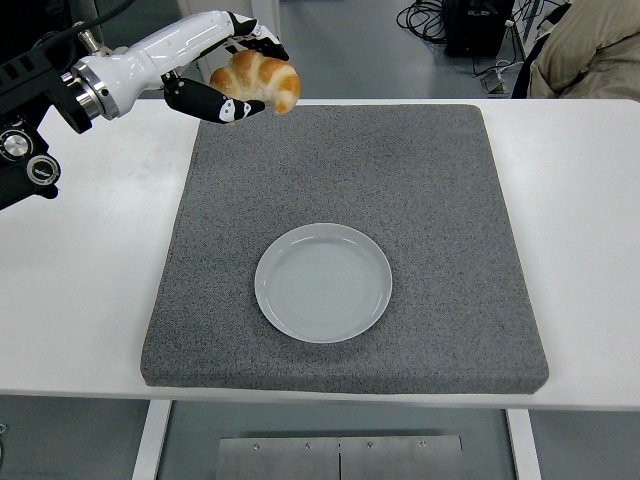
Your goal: Place the bread on the plate
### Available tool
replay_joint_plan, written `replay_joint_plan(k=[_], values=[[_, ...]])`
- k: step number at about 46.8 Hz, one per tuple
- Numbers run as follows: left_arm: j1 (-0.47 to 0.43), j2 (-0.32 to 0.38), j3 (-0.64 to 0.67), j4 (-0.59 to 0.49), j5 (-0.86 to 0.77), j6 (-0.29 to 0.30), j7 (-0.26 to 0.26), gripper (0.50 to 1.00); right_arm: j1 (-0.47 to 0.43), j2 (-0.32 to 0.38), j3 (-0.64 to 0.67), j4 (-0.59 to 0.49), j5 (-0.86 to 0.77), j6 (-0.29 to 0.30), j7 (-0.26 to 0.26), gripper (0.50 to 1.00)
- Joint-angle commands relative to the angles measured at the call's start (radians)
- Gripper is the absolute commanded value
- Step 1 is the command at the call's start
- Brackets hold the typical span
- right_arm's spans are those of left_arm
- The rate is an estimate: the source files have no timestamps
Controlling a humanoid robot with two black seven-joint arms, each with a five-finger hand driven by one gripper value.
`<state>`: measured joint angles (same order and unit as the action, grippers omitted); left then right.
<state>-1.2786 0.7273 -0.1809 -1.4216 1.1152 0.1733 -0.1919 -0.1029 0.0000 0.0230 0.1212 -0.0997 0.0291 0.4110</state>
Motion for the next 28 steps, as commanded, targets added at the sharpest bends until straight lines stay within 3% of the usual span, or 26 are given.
replay_joint_plan(k=[1, 16, 28], values=[[-0.008, -0.032, 0.001, -0.003, 0.0, -0.002, 0.0, 0.555, 0.0, 0.0, 0.0, 0.0, 0.0, 0.0, 0.0, 1.0], [-0.036, -0.155, 0.003, -0.005, 0.037, -0.034, 0.003, 0.555, 0.0, 0.0, 0.0, 0.0, 0.0, 0.0, 0.0, 1.0], [-0.027, -0.164, 0.006, -0.006, 0.107, -0.071, 0.003, 0.557, 0.0, 0.0, 0.0, 0.0, 0.0, 0.0, 0.0, 1.0]])
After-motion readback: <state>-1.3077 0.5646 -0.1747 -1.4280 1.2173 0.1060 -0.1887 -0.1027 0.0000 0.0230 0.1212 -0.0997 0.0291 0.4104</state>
